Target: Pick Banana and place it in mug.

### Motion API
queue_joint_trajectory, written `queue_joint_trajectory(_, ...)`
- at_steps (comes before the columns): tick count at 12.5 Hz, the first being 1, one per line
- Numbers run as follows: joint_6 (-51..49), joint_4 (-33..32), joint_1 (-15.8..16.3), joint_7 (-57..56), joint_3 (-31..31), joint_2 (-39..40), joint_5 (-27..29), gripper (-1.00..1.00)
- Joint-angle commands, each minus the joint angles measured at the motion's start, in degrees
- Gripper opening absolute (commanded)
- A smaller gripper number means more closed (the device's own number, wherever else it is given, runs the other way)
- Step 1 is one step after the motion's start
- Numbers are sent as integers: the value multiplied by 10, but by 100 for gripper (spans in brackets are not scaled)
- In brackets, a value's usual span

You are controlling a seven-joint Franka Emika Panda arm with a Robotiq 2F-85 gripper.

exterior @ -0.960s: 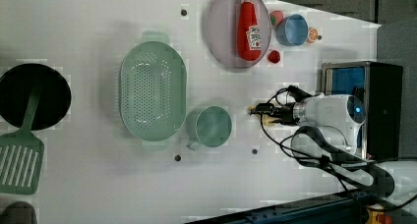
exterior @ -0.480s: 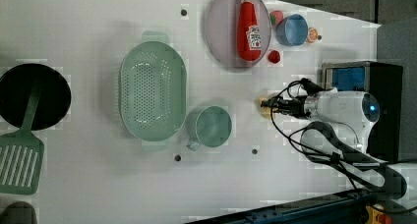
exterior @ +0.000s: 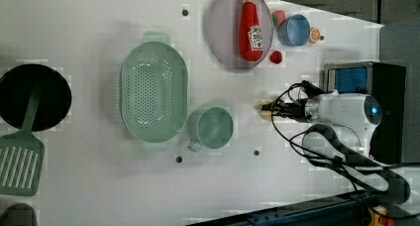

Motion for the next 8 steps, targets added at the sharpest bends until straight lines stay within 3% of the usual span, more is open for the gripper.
queue_joint_trajectory(1, -99, 21, -6, -7, 2, -100, -6, -28)
queue_joint_trajectory(5, -332, 98, -8, -7, -3, -208, -6, -28)
queue_joint_trajectory(8, -440, 161, -4, 5, 11, -252, -6, -28)
